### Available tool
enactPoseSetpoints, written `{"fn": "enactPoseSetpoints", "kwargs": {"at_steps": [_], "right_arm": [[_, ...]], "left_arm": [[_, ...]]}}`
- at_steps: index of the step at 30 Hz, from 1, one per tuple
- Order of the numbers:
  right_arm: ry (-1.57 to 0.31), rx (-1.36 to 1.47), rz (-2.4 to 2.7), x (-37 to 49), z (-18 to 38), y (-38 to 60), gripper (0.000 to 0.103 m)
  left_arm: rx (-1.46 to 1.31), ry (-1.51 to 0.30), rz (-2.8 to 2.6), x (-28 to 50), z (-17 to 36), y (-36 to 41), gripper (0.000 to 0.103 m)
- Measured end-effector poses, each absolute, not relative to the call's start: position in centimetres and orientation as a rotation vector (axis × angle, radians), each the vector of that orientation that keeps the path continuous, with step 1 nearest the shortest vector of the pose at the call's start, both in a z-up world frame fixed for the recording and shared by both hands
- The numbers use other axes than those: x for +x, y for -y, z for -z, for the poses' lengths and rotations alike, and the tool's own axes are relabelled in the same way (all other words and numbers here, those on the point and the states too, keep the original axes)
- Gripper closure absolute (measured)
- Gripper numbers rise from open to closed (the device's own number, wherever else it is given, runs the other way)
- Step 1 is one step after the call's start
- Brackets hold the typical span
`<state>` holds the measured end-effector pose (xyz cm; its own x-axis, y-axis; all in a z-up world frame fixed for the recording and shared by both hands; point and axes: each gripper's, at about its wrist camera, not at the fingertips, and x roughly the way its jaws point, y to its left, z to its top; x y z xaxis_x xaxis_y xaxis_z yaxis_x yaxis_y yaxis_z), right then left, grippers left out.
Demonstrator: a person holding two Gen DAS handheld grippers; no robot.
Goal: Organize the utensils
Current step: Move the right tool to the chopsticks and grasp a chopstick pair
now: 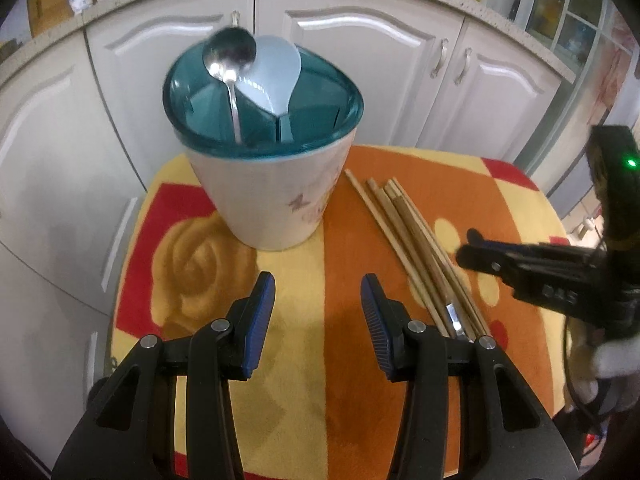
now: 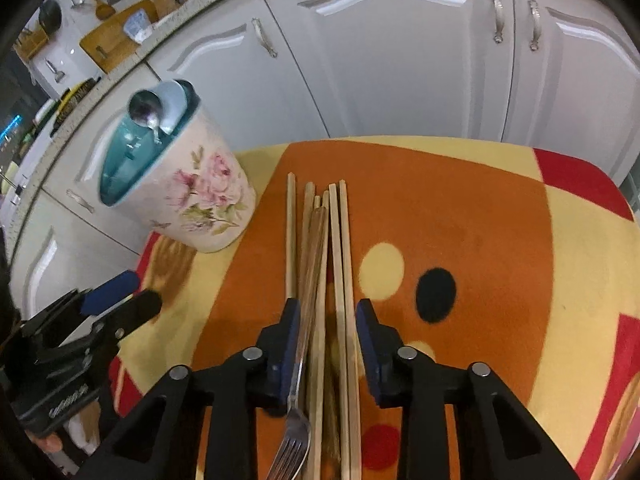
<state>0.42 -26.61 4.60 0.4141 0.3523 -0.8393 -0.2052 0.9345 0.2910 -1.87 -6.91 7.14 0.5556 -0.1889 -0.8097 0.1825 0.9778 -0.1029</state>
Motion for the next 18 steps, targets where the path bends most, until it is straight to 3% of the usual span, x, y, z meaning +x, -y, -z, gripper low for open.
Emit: {"fn": "enactPoseSetpoints", "kwargs": {"at_steps": [8, 11, 18], "right_arm": [[-1.120, 0.125, -0.351, 1.4, -2.8, 26.1, 0.086], [-1.109, 0.084, -0.304, 1.2, -3.1, 27.0, 0.102], [-1.118, 0.188, -0.276, 0.4, -2.7, 31.2, 0.102]], "left_arm": [[-0.018, -1.000, 0.251, -1.0, -5.7, 8.3, 0.059], [-0.042, -1.026, 0.282, -0.3, -5.1, 9.2, 0.059], [-0.084, -1.055, 0.317, 1.8, -3.7, 11.8, 0.059]]}}
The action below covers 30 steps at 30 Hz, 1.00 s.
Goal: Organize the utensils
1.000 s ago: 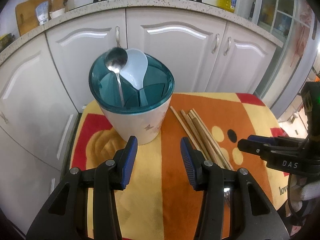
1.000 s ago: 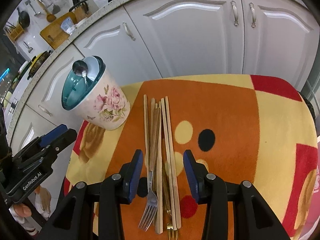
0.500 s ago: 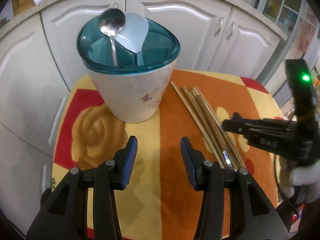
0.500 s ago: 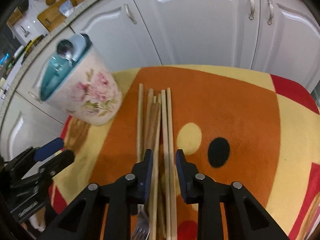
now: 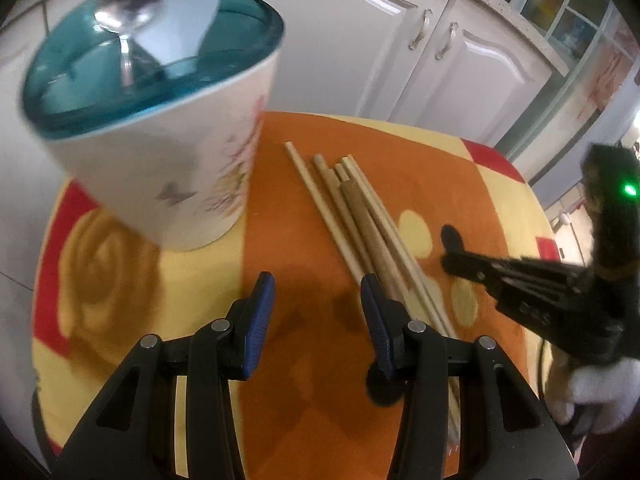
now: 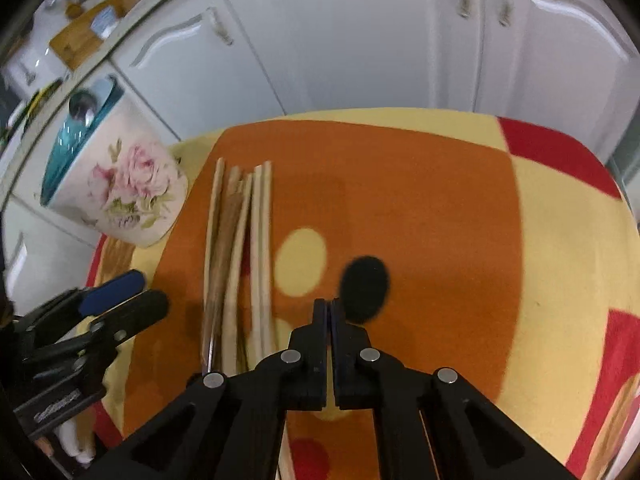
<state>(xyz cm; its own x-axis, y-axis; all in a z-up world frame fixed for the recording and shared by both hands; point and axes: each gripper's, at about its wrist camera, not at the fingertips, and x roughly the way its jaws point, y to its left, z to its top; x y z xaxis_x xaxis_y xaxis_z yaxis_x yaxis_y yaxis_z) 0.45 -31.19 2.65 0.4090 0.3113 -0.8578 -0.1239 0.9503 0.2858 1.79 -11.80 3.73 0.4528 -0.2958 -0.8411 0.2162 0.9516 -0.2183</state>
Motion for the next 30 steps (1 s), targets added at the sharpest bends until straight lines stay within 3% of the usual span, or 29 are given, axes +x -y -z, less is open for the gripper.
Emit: {"fn": "enactPoseSetpoints", "kwargs": {"at_steps": [4, 6, 9, 13, 16, 19, 23, 30], "right_arm": [[-1.081, 0.265, -0.357, 0.2, -4.0, 31.2, 0.094], [-1.083, 0.241, -0.372, 0.1, -4.3, 30.6, 0.088], [-1.110, 0.214, -0.393, 0.1, -3.6, 29.5, 0.088], [-1.138, 0.180, -0.385, 0.7, -2.0, 28.7, 0.088], [-1.121, 0.168, -0.390, 0.9, -1.9, 27.8, 0.094], [-1.118, 0.157, -0.379, 0.6, -2.0, 28.0, 0.094], [-1.122, 0.166, -0.350, -0.5, -2.0, 29.4, 0.094], [-1.187, 0.124, -0.316, -3.1, -2.1, 32.6, 0.095]], "left_arm": [[-0.098, -1.080, 0.307, 3.2, -2.8, 12.5, 0.061], [-0.094, -1.094, 0.306, 3.7, -2.4, 13.0, 0.067], [-0.081, -1.084, 0.308, 4.0, -2.4, 13.4, 0.072], [-0.100, -1.087, 0.325, 4.4, -2.3, 13.6, 0.086], [-0.099, -1.084, 0.350, 4.4, -2.3, 14.2, 0.096], [-0.081, -1.076, 0.363, 4.1, -2.3, 14.4, 0.096], [-0.077, -1.092, 0.394, 3.2, -2.6, 13.4, 0.103], [-0.043, -1.141, 0.419, -0.7, -2.4, 9.9, 0.103]]}}
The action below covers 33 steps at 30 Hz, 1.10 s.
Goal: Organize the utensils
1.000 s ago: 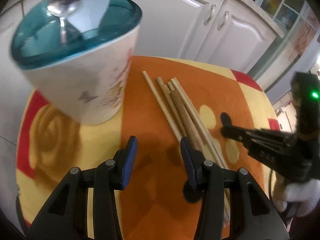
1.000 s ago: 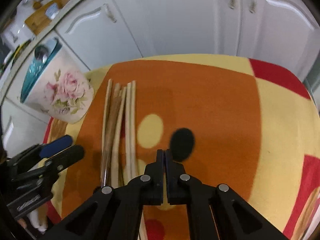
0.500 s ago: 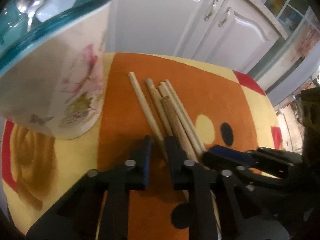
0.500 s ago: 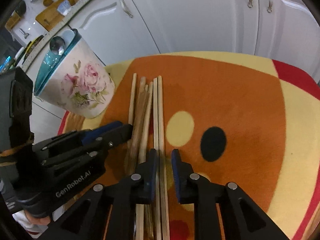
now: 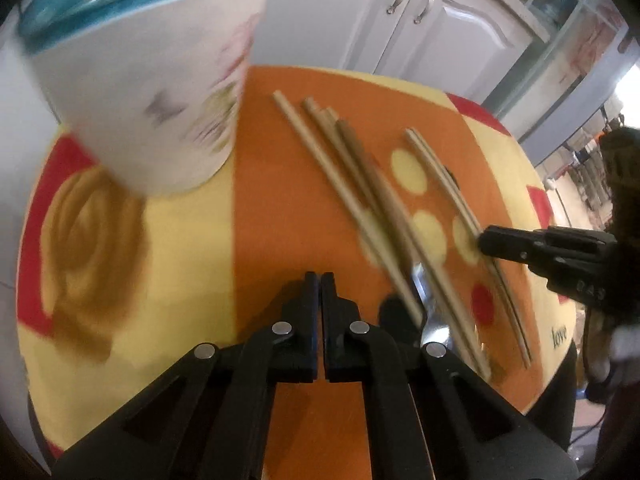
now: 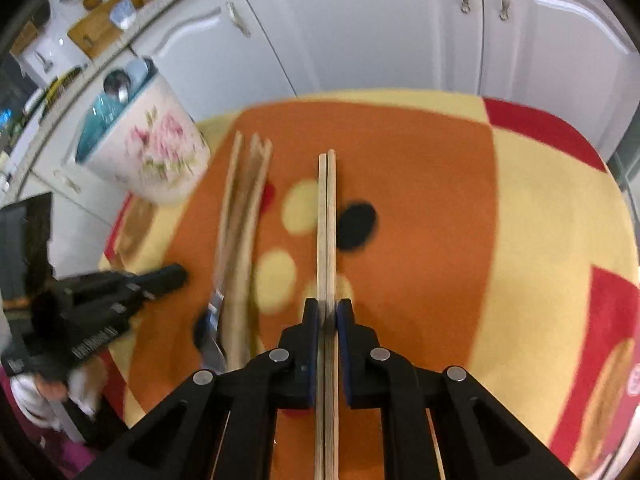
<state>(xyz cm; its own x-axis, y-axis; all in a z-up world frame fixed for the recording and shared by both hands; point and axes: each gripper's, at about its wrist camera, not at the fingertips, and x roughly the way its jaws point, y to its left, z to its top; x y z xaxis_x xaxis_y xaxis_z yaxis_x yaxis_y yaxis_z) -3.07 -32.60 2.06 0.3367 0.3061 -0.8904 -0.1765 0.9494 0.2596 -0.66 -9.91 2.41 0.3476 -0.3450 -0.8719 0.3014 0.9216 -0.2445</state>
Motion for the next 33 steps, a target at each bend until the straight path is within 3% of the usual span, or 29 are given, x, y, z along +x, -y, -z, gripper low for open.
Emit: {"fn": "enactPoseSetpoints", "kwargs": {"at_steps": [1, 3, 4, 28, 33], "right_arm": [[-1.185, 0.128, -0.310, -3.2, -2.1, 33.0, 0.093], [-1.169, 0.153, -0.280, -3.3, -2.5, 33.6, 0.078], [-1.152, 0.166, -0.275, -3.3, -2.8, 33.8, 0.076], [-1.114, 0.212, -0.280, -1.9, -3.5, 32.9, 0.075], [-1.100, 0.227, -0.250, -0.8, -3.5, 33.7, 0.086]], "left_arm": [[-0.046, -1.140, 0.416, -0.8, -2.5, 9.7, 0.103], [-0.055, -1.121, 0.411, -0.7, -3.0, 9.6, 0.103], [-0.067, -1.110, 0.411, -0.5, -3.3, 9.7, 0.103], [-0.109, -1.129, 0.367, 4.6, -2.4, 14.4, 0.095], [-0.097, -1.148, 0.397, 3.5, -2.5, 13.6, 0.097]]}}
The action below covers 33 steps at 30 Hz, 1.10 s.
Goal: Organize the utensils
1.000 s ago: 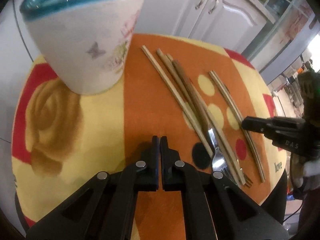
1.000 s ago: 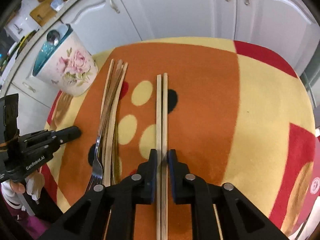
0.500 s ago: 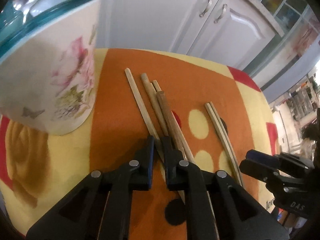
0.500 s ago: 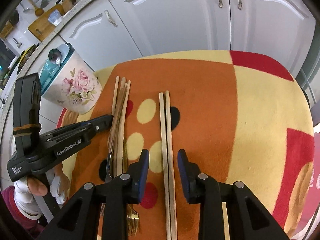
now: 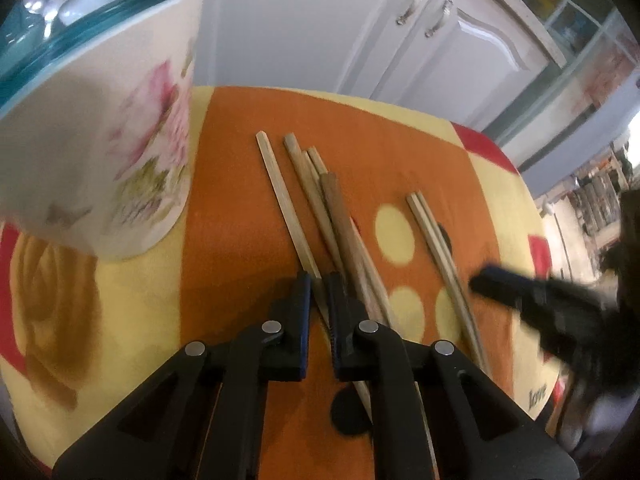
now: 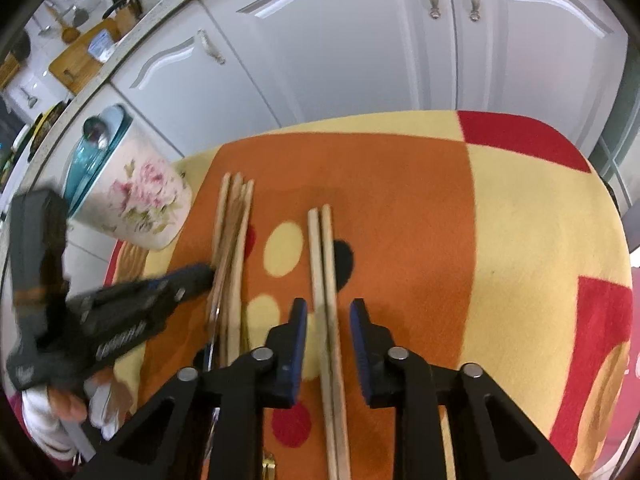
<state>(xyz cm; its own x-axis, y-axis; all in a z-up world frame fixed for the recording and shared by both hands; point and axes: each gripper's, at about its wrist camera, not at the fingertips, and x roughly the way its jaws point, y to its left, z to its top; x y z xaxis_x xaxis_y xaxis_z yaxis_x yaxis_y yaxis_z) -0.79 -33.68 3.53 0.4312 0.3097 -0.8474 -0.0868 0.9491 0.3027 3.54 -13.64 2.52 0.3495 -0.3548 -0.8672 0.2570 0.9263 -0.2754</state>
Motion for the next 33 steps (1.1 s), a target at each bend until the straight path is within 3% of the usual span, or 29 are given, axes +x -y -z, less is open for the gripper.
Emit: {"fn": "enactPoseSetpoints", "kwargs": {"at_steps": [12, 19, 21, 25, 33], "right_arm": [[-1.119, 0.114, -0.234, 1.6, -2.5, 31.9, 0.091], [-1.101, -0.037, -0.172, 1.8, -2.9, 31.6, 0.098], [-1.119, 0.009, -0.123, 1.8, -2.7, 33.5, 0.099], [-1.098, 0.160, -0.184, 1.0, -3.2, 35.5, 0.099], [-1.119, 0.155, -0.282, 1.7, -2.4, 33.0, 0.099]], "left_arm": [[-0.009, -1.200, 0.415, -3.0, -2.1, 9.5, 0.103], [-0.012, -1.135, 0.419, -2.8, -3.4, 9.8, 0.103], [-0.010, -1.117, 0.418, -2.2, -3.9, 10.2, 0.102], [-0.014, -1.101, 0.403, -0.4, -3.9, 11.3, 0.084], [0.036, -1.107, 0.321, 2.6, -2.3, 13.1, 0.084]]}}
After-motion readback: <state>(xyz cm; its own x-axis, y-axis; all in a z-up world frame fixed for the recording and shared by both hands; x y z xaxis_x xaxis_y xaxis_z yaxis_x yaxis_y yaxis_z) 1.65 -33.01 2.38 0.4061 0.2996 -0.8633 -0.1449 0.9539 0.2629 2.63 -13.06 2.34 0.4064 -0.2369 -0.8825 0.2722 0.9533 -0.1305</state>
